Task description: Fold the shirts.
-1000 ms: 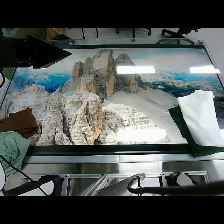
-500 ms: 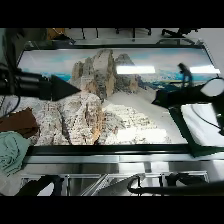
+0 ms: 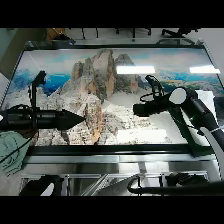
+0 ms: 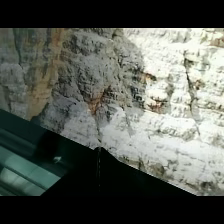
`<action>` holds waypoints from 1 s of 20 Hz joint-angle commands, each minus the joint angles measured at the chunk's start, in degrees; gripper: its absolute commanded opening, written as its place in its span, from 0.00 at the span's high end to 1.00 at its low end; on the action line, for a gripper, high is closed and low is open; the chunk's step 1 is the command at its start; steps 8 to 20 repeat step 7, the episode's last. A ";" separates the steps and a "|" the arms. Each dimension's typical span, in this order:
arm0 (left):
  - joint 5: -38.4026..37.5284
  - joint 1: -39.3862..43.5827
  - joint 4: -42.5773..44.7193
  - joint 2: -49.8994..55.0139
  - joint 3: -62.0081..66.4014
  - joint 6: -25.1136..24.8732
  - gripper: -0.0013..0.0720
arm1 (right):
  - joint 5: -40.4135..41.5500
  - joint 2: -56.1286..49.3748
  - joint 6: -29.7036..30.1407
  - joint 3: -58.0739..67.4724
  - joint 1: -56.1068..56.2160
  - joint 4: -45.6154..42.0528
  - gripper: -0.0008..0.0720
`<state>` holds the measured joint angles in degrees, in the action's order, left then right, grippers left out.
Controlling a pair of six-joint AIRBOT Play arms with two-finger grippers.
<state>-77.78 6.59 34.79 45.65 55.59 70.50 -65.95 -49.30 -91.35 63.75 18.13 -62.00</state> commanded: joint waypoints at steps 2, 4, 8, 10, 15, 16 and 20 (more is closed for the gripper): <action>4.42 0.04 0.17 -3.72 -5.70 0.04 0.96 | -0.46 -0.37 0.09 -0.07 0.52 0.26 0.97; 4.72 0.04 0.09 -4.09 -6.14 0.04 0.96 | -0.46 -0.39 0.07 -0.07 0.52 0.26 0.97; 4.85 0.02 0.02 -4.07 -6.14 0.04 0.96 | -0.46 -0.39 0.07 -0.07 0.52 0.26 0.97; 4.85 0.02 0.02 -4.07 -6.14 0.04 0.96 | -0.46 -0.39 0.07 -0.07 0.52 0.26 0.97; 4.85 0.02 0.02 -4.07 -6.14 0.04 0.96 | -0.46 -0.39 0.07 -0.07 0.52 0.26 0.97; 4.85 0.02 0.02 -4.07 -6.14 0.04 0.96 | -0.46 -0.39 0.07 -0.07 0.52 0.26 0.97; 4.85 0.02 0.02 -4.07 -6.14 0.04 0.96 | -0.46 -0.39 0.07 -0.07 0.52 0.26 0.97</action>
